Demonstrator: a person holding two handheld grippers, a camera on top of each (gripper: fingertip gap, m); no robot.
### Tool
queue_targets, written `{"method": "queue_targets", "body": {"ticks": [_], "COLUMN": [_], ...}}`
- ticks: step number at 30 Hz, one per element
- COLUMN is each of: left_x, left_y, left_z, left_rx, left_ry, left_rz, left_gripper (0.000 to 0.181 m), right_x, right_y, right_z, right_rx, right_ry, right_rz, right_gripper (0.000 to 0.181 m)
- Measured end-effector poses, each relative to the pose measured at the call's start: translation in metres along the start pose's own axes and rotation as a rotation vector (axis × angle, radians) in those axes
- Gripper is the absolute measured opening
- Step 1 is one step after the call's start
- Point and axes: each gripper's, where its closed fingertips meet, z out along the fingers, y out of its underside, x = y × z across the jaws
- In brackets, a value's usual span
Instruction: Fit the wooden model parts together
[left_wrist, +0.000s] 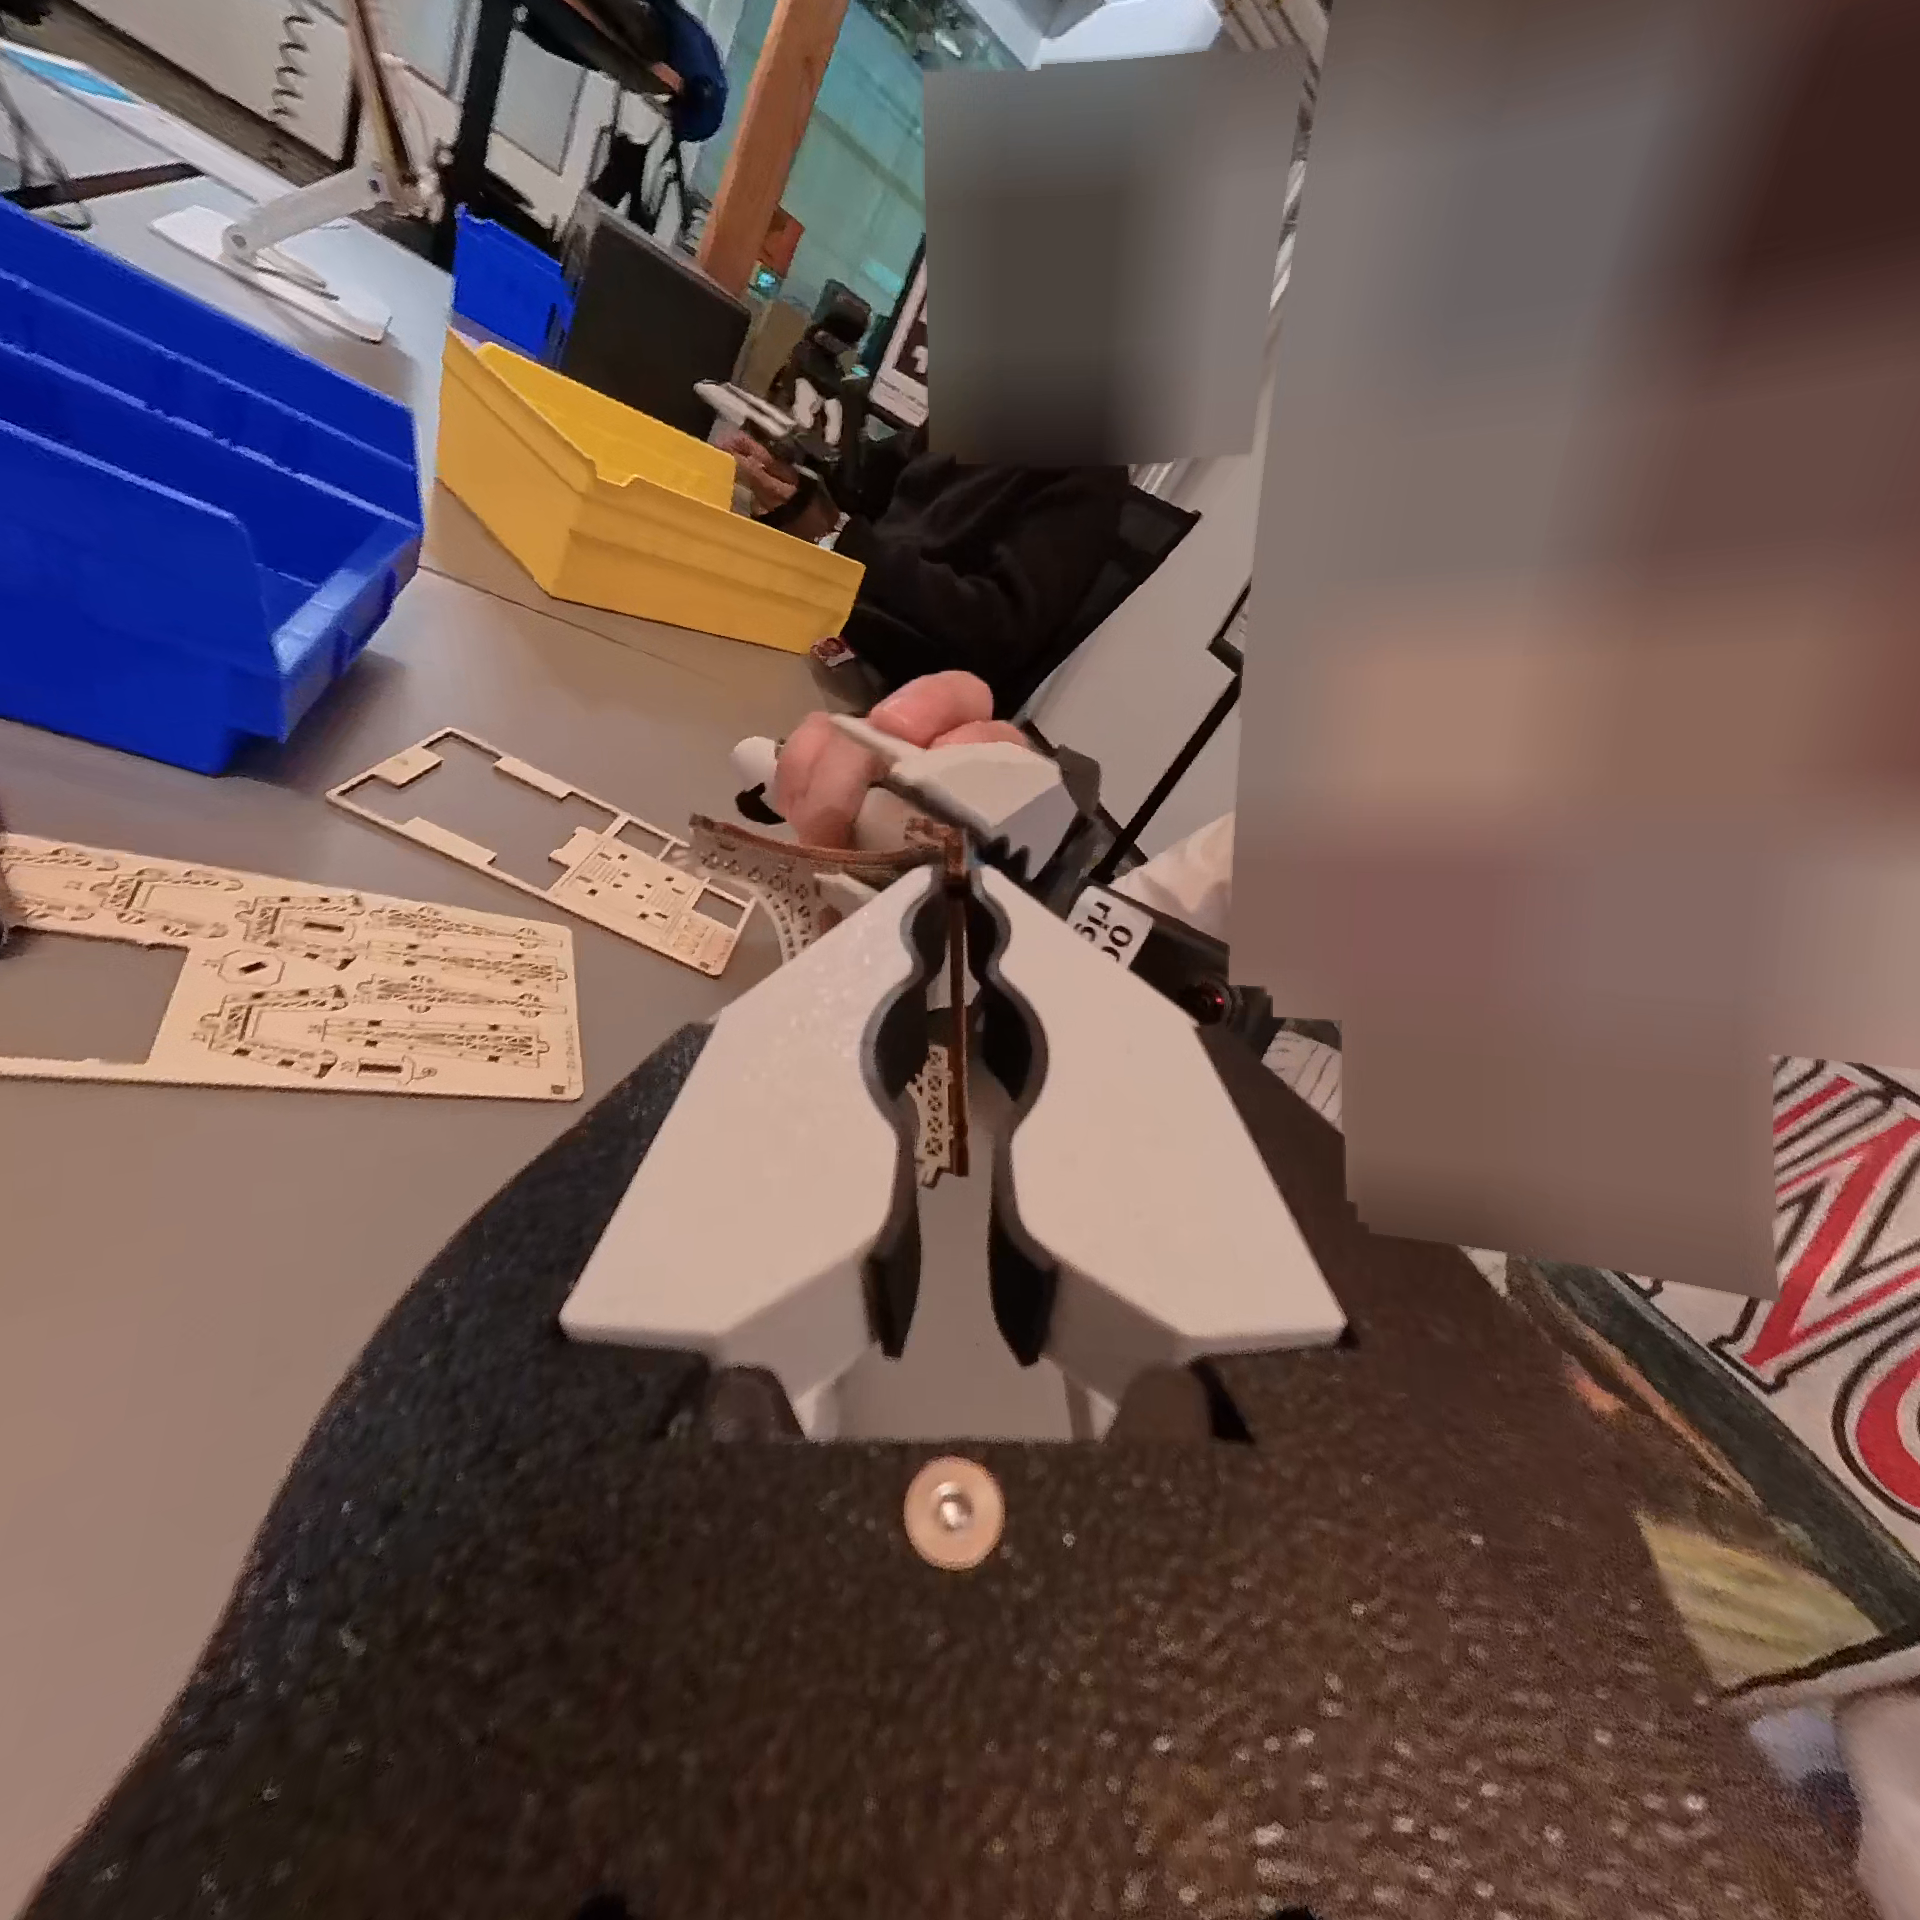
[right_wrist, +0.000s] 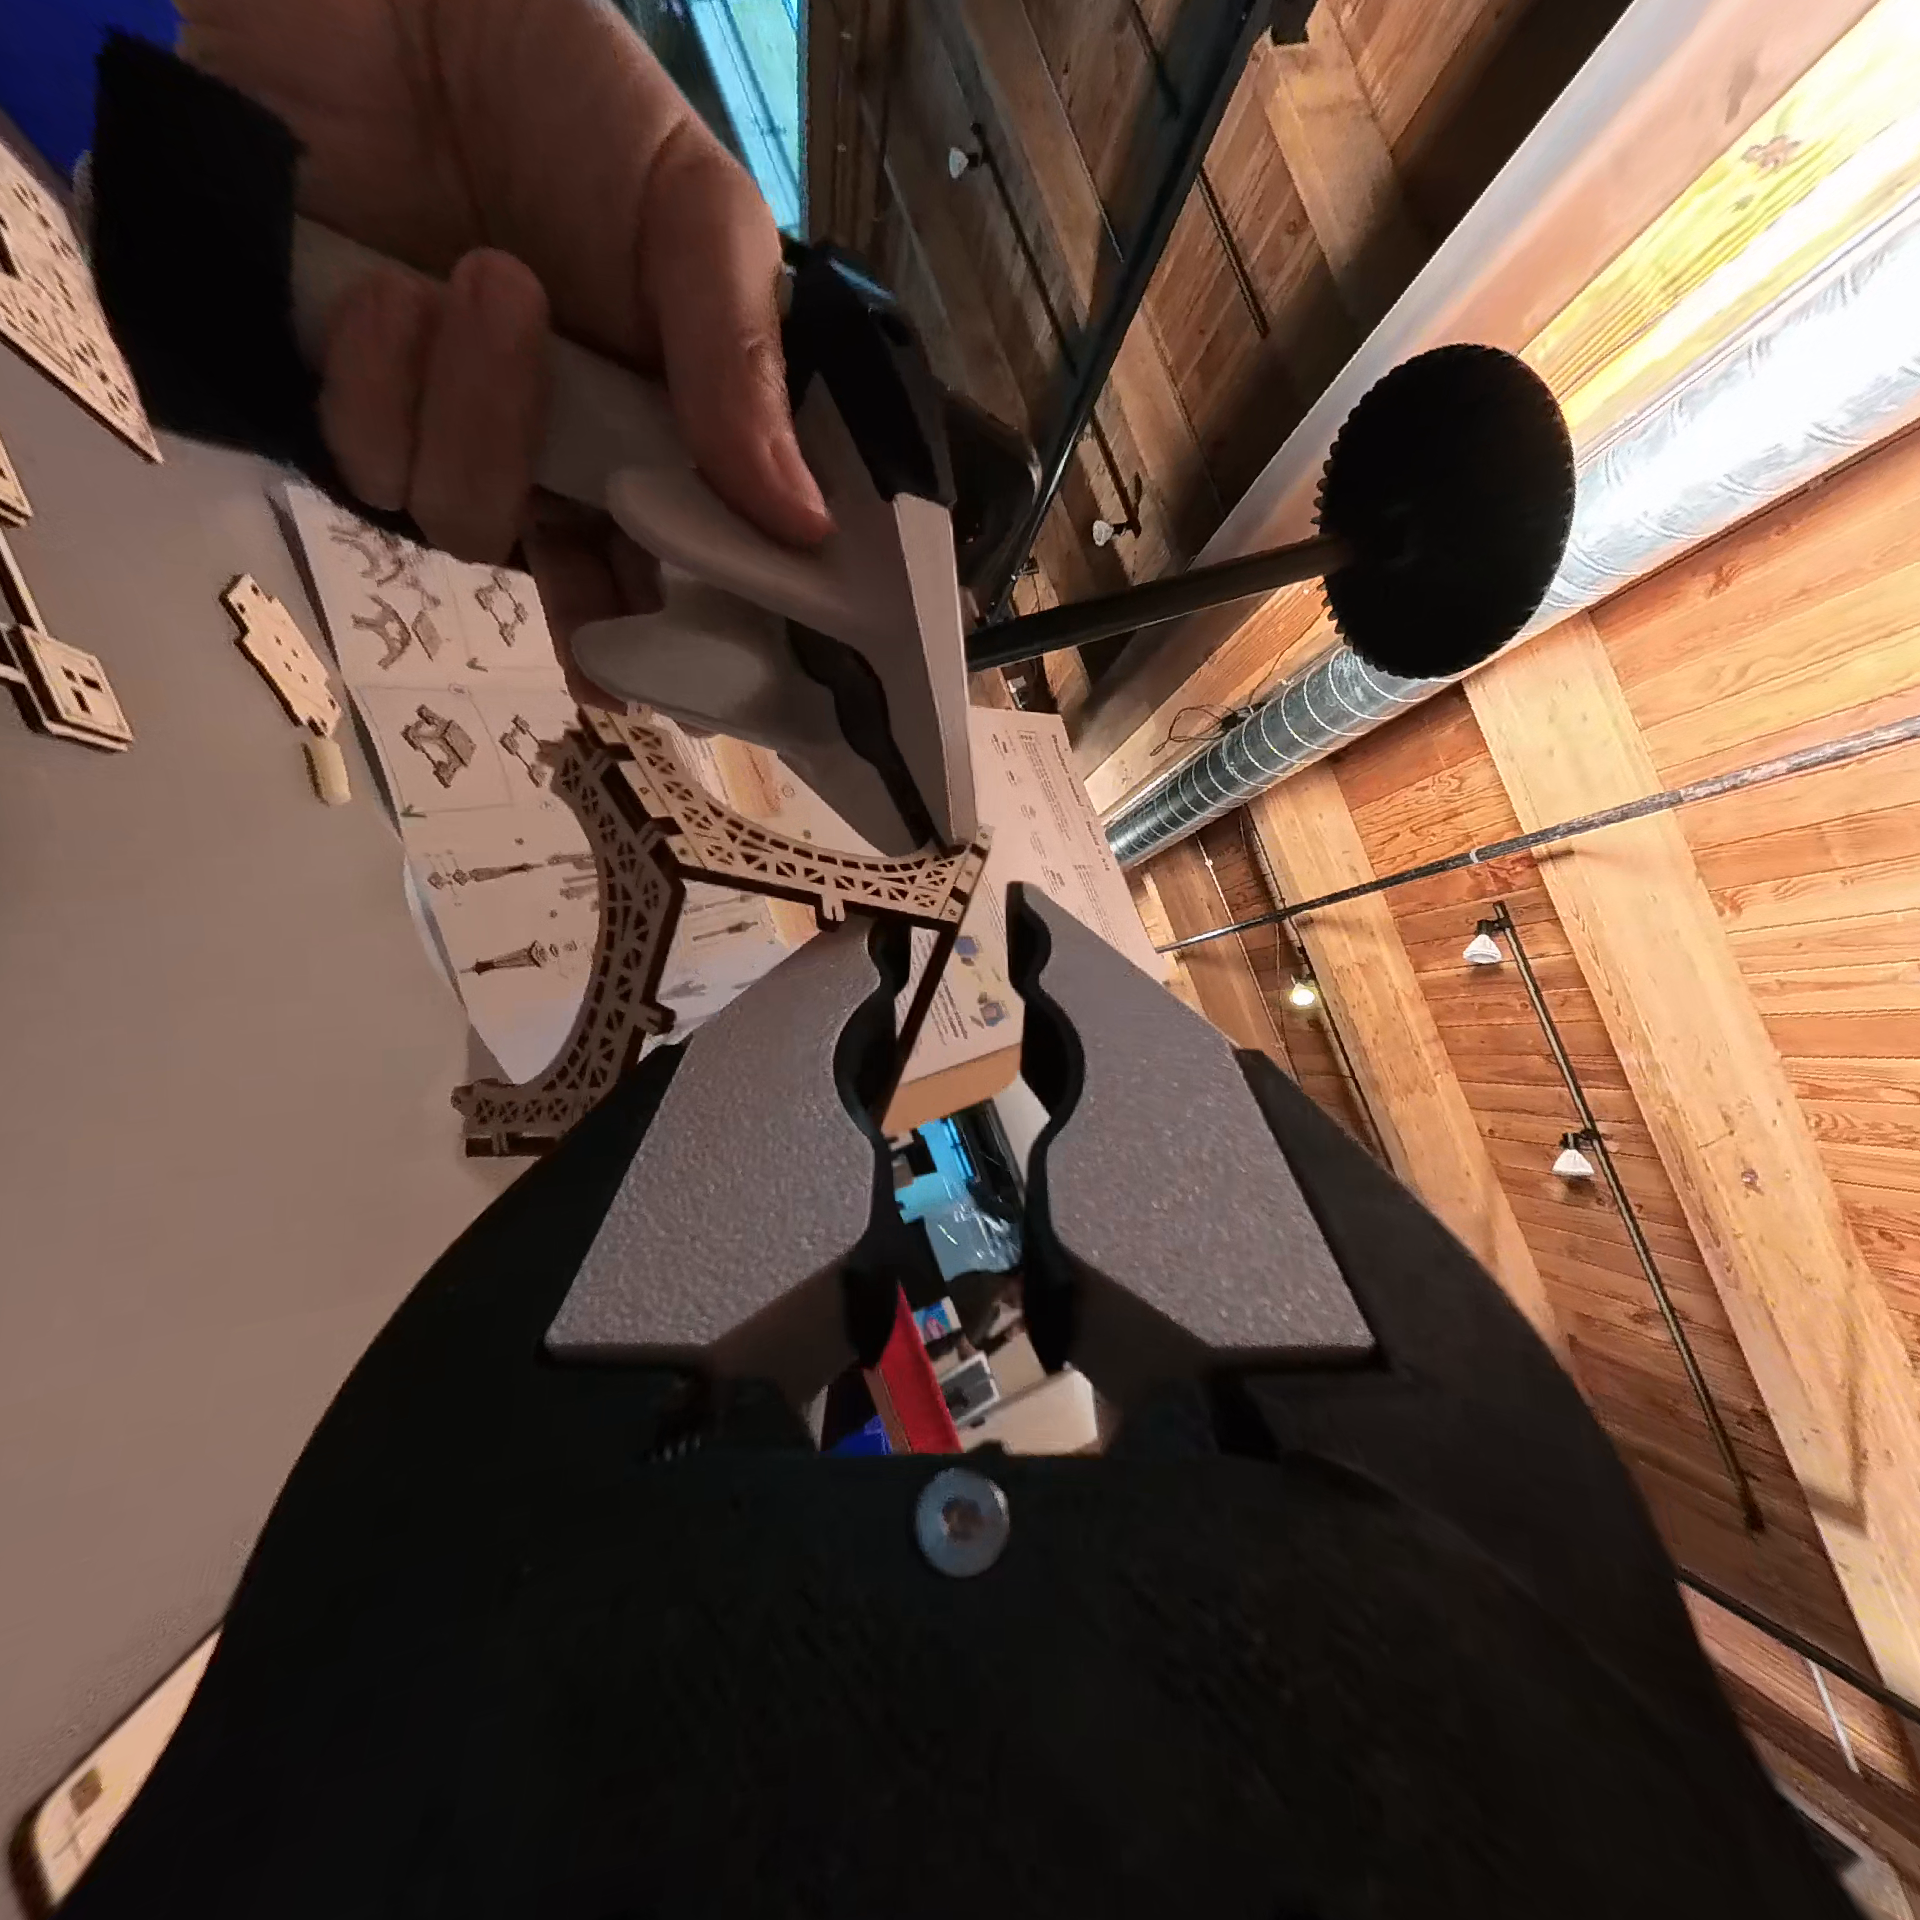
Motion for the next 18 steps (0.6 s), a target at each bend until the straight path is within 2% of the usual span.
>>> {"method": "queue_targets", "body": {"ticks": [1, 10, 12, 18], "left_x": [0.003, 0.015, 0.01, 0.005], "left_y": [0.0, 0.005, 0.005, 0.003], "left_z": [0.0, -0.005, -0.006, -0.006], "left_rx": [0.001, -0.012, -0.025, -0.024], "left_ry": [0.02, 0.095, 0.07, 0.06], "left_rz": [0.01, 0.112, 0.069, -0.037], "left_gripper": [0.0, 0.0, 0.0, 0.0], "right_x": [-0.001, 0.001, -0.002, -0.006], "right_y": [-0.003, -0.017, -0.014, -0.008], "right_z": [-0.001, -0.001, -0.001, 0.001], "right_rx": [0.011, 0.007, 0.001, -0.027], "right_ry": [-0.011, -0.033, -0.055, -0.11], "right_rz": [0.003, -0.021, -0.043, 0.064], "right_gripper": [0.008, 0.006, 0.006, 0.005]}}
